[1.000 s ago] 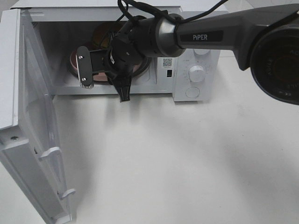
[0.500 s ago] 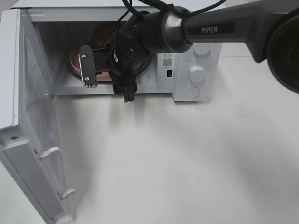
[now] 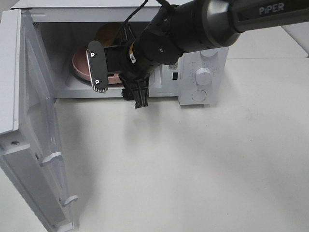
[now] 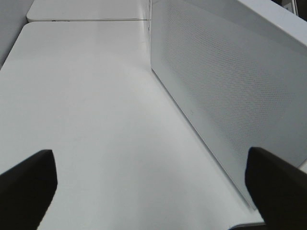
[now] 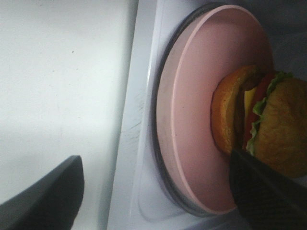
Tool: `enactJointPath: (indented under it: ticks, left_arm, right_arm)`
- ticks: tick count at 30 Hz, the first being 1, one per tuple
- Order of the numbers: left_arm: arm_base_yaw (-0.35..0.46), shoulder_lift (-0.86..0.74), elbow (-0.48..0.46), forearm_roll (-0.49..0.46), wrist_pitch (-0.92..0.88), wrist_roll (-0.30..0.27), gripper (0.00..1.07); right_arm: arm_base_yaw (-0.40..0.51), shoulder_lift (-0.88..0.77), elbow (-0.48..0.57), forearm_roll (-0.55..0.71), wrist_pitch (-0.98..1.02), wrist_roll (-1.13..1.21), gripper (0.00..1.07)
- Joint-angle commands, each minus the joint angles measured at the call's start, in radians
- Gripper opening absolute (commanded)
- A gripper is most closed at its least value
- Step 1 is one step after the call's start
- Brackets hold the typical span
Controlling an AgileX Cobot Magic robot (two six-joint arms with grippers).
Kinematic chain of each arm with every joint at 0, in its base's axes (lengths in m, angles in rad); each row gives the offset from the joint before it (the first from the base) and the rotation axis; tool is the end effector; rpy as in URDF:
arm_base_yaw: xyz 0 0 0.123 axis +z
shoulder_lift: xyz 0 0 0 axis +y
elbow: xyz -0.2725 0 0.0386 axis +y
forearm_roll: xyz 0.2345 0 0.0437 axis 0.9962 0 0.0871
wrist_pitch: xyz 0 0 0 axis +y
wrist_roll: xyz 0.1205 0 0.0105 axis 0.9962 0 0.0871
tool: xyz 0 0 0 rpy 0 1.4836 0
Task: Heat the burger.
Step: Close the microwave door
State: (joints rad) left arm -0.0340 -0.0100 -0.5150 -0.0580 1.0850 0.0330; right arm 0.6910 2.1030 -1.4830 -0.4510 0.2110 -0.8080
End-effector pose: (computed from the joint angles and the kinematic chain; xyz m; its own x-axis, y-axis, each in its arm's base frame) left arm 0.0155 -0.0067 0.2593 -0.4540 0.0213 -0.8907 0.0823 0.9964 -0.0181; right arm 0.3754 0.2962 0.1578 0.3916 -0.9026 -0.1789 -0.6674 -0.1448 -0.7305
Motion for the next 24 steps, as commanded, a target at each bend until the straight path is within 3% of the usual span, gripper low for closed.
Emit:
enactJointPath:
  ticks: [1,9,24]
  left_arm:
    - [-0.008,-0.013,-0.002,-0.003,-0.015,-0.006,1.00]
    - [-0.008,-0.013,-0.002,-0.003,-0.015,-0.006,1.00]
    - [-0.008,-0.013,-0.002,-0.003,-0.015,-0.006,1.00]
  right_arm:
    - [-0.001,-0.080,0.096,-0.005,-0.033,0.012,0.76]
    - [-0.001,-0.210,0.243,-0.003,-0.052,0.073,0.76]
    - [-0.001,-0.516,0.529,0.040,-0.008,0.448,0.76]
